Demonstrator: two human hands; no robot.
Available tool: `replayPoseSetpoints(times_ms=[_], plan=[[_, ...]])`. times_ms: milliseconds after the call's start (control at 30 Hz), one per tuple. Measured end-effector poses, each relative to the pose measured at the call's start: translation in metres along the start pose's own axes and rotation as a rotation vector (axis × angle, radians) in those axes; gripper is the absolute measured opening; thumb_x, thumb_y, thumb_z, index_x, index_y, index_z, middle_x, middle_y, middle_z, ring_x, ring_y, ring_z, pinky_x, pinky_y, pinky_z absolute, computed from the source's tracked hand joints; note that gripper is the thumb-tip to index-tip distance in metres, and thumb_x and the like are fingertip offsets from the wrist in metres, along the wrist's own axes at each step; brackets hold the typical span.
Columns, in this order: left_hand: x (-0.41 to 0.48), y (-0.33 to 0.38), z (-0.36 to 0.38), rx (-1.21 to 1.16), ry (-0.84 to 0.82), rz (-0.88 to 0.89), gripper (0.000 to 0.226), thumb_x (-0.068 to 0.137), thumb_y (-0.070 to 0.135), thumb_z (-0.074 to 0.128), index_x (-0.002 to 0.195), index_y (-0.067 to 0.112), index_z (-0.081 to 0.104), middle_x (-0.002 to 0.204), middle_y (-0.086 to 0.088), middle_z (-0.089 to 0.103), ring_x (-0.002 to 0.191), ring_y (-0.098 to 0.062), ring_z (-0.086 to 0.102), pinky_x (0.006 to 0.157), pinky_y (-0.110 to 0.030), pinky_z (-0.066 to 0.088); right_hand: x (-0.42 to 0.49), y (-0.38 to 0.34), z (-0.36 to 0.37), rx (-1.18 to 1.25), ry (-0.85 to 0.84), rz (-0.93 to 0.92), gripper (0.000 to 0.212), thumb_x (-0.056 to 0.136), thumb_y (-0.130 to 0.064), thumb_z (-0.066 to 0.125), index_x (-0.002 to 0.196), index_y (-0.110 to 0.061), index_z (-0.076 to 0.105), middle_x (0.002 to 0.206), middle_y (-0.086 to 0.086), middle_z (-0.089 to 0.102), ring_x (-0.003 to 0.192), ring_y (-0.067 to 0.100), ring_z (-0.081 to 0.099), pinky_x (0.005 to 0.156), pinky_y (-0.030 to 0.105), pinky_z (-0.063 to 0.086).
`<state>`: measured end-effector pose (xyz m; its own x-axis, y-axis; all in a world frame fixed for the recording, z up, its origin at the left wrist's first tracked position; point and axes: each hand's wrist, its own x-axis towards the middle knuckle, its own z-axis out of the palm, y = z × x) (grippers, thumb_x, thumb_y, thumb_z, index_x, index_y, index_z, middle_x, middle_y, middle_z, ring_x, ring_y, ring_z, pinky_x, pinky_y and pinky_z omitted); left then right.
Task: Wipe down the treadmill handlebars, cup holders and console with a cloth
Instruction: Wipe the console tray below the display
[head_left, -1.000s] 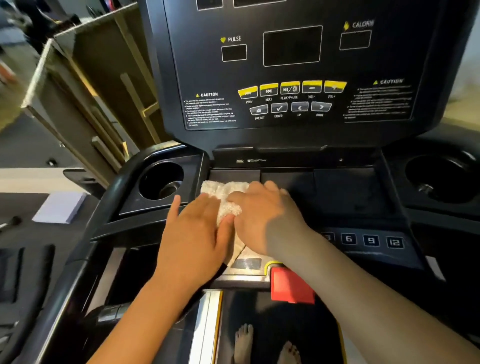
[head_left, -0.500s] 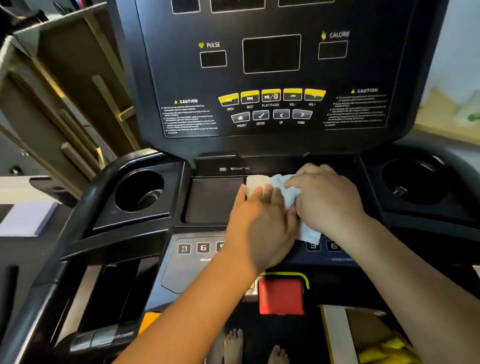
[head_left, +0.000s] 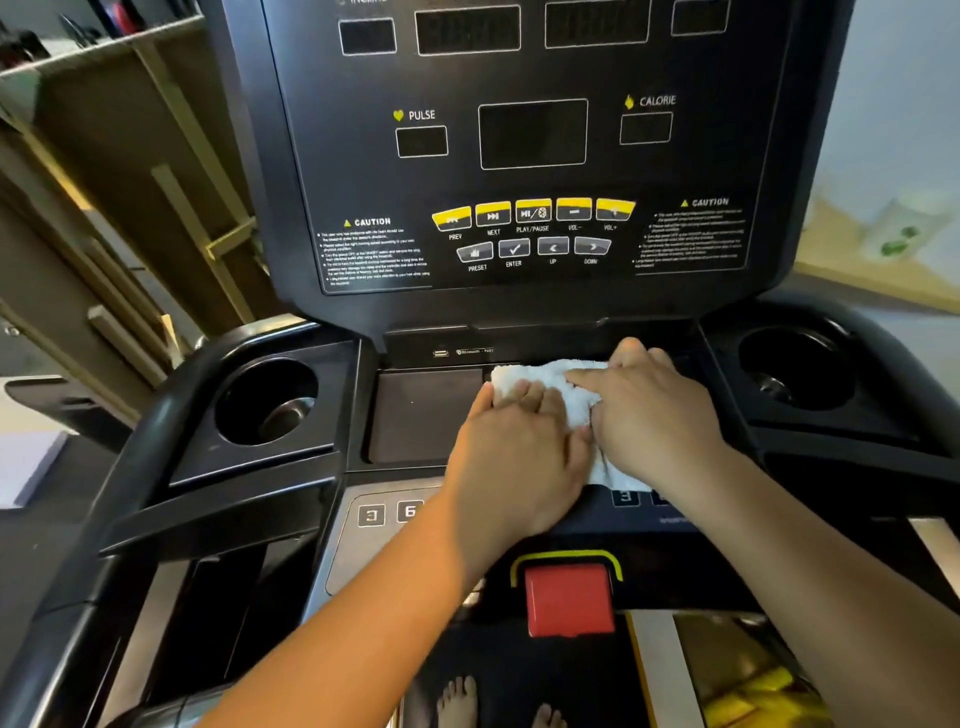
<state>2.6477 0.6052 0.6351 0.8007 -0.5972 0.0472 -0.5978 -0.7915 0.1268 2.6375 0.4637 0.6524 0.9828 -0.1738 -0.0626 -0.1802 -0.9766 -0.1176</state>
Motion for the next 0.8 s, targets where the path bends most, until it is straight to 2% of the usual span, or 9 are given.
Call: replayPoseSetpoints(times_ms=[100, 167, 267, 333, 400, 467, 567, 667, 800], plan=[[-0.01, 0.0, -0.006, -0.001, 0.069, 0.012, 0.054, 0.093, 0.043, 0.025, 0.097, 0.01, 0.067, 0.094, -0.009, 0.07, 0.091, -0.028, 0.065, 0.097, -0.041, 0.042, -0.005, -0.004, -0.001, -0.012, -0.025, 0.0, 0.046, 0.095, -0.024, 0.045, 0.134, -0.048, 0.048, 0.119, 0.0, 0.043, 0.114, 0.024, 0.042, 0.072, 0.033, 0.04], [-0.021, -0.001, -0.008, -0.057, 0.125, 0.033, 0.049, 0.093, 0.042, 0.028, 0.09, 0.013, 0.067, 0.087, -0.006, 0.069, 0.084, -0.027, 0.064, 0.096, -0.042, 0.043, -0.018, -0.003, -0.001, 0.004, -0.055, 0.0, 0.046, 0.095, -0.026, 0.044, 0.136, -0.047, 0.047, 0.123, -0.001, 0.044, 0.118, 0.022, 0.043, 0.074, 0.032, 0.04], [-0.035, -0.001, -0.008, -0.093, 0.069, 0.035, 0.061, 0.094, 0.047, 0.022, 0.119, 0.009, 0.062, 0.12, -0.01, 0.066, 0.113, -0.025, 0.061, 0.111, -0.049, 0.035, -0.03, -0.001, -0.001, 0.001, -0.042, -0.002, 0.048, 0.095, -0.024, 0.044, 0.138, -0.046, 0.045, 0.12, -0.002, 0.041, 0.114, 0.02, 0.043, 0.071, 0.031, 0.041], [-0.03, -0.002, -0.007, -0.122, -0.02, 0.008, 0.068, 0.096, 0.05, 0.021, 0.141, 0.005, 0.046, 0.146, -0.015, 0.048, 0.138, -0.025, 0.041, 0.118, -0.051, 0.02, -0.024, -0.002, 0.0, -0.005, -0.046, -0.002, 0.05, 0.094, -0.022, 0.045, 0.139, -0.045, 0.044, 0.12, 0.0, 0.04, 0.113, 0.022, 0.042, 0.075, 0.034, 0.047], [-0.016, -0.005, -0.005, -0.15, -0.115, -0.022, 0.069, 0.1, 0.052, 0.026, 0.151, 0.006, 0.028, 0.159, -0.014, 0.027, 0.149, -0.022, 0.019, 0.121, -0.05, 0.006, -0.011, -0.003, 0.002, 0.021, -0.065, -0.01, 0.052, 0.093, -0.018, 0.048, 0.139, -0.043, 0.045, 0.12, 0.002, 0.04, 0.114, 0.025, 0.041, 0.081, 0.036, 0.048], [-0.005, -0.006, -0.005, -0.12, -0.15, -0.028, 0.069, 0.101, 0.053, 0.027, 0.152, 0.006, 0.023, 0.161, -0.014, 0.021, 0.15, -0.022, 0.014, 0.122, -0.05, 0.002, 0.005, 0.0, -0.002, 0.119, -0.096, 0.008, 0.052, 0.091, -0.012, 0.049, 0.134, -0.041, 0.053, 0.116, 0.003, 0.043, 0.111, 0.025, 0.044, 0.087, 0.04, 0.049], [-0.005, -0.008, -0.002, -0.068, -0.107, -0.002, 0.061, 0.102, 0.049, 0.03, 0.144, 0.006, 0.038, 0.154, -0.015, 0.036, 0.144, -0.024, 0.03, 0.121, -0.049, 0.007, 0.013, 0.002, -0.011, 0.177, -0.153, 0.009, 0.046, 0.091, -0.011, 0.049, 0.128, -0.037, 0.061, 0.12, 0.003, 0.048, 0.112, 0.024, 0.051, 0.091, 0.037, 0.048], [-0.013, -0.019, -0.004, -0.052, -0.021, 0.052, 0.044, 0.1, 0.041, 0.039, 0.126, 0.009, 0.055, 0.133, -0.012, 0.058, 0.119, -0.027, 0.057, 0.118, -0.045, 0.019, 0.001, -0.008, -0.015, 0.111, -0.171, -0.027, 0.043, 0.091, -0.011, 0.048, 0.126, -0.031, 0.063, 0.118, 0.005, 0.051, 0.107, 0.026, 0.054, 0.088, 0.037, 0.049], [-0.036, -0.056, -0.016, -0.038, -0.046, 0.105, 0.031, 0.093, 0.032, 0.041, 0.115, 0.017, 0.057, 0.115, -0.003, 0.065, 0.103, -0.025, 0.063, 0.117, -0.044, 0.024, -0.02, -0.035, -0.01, 0.17, -0.141, -0.121, 0.05, 0.091, -0.008, 0.045, 0.13, -0.037, 0.059, 0.119, 0.005, 0.049, 0.112, 0.026, 0.05, 0.093, 0.037, 0.045]])
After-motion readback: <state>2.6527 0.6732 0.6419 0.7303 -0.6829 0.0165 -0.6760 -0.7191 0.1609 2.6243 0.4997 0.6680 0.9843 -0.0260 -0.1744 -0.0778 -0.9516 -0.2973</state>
